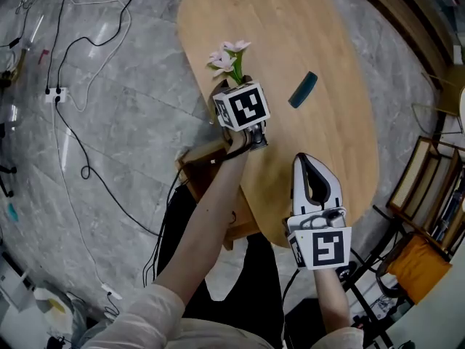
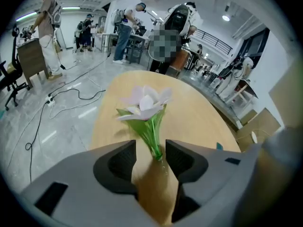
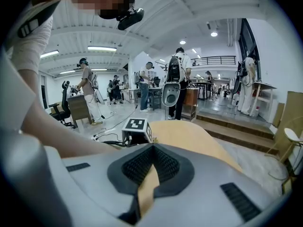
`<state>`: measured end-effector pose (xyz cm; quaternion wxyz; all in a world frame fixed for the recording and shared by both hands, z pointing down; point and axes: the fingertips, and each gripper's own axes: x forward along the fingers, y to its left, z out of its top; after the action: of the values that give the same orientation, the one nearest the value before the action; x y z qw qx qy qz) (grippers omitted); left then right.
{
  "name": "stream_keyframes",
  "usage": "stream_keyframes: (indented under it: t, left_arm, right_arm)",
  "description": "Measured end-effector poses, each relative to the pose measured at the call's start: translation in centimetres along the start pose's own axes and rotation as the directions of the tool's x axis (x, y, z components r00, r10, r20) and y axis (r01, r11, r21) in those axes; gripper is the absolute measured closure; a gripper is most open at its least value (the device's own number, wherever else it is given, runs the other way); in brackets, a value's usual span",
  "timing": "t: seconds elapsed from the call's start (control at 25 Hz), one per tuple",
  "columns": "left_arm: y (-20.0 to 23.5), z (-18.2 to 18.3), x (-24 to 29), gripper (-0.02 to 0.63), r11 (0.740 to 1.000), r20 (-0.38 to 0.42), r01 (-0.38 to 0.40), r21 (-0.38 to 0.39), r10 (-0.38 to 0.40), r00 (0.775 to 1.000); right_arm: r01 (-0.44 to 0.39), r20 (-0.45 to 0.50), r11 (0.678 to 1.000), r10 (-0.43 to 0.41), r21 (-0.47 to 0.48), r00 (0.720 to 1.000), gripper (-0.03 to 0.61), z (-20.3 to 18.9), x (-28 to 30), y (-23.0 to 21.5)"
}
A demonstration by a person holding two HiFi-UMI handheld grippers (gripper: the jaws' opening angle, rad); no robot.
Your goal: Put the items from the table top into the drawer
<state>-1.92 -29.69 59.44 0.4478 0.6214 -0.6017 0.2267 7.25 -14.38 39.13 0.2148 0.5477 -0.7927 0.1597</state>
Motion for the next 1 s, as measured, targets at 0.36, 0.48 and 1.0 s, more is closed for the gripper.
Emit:
stream_keyframes:
  t: [0.36, 0.48, 1.0]
  left_arm:
    - [1.8, -0.5, -0.2, 0.552, 0.983, 0.018, -0.144, 0.109, 0.143, 0.99]
    - [1.7, -0.5, -0.2, 0.558, 0.984, 0.018, -0.122, 0.127, 0.12, 0.993]
    - [1.1, 3.3, -13.9, 0.565, 0.985, 0.297, -0.029, 0.171, -0.024, 0.955]
  right_arm:
    - [-0.003, 0.007, 1.0, 0.002, 0.011, 1.0, 0.574, 0.2, -0.6, 0.4]
    - [-0.001, 0.009, 1.0, 0.001, 0.017, 1.0, 0.574, 0.0, -1.0, 0.3]
    - [-0.031, 0.036, 0.998, 0.029, 0.054, 0.999, 0.572, 0.6, -2.9, 0.7]
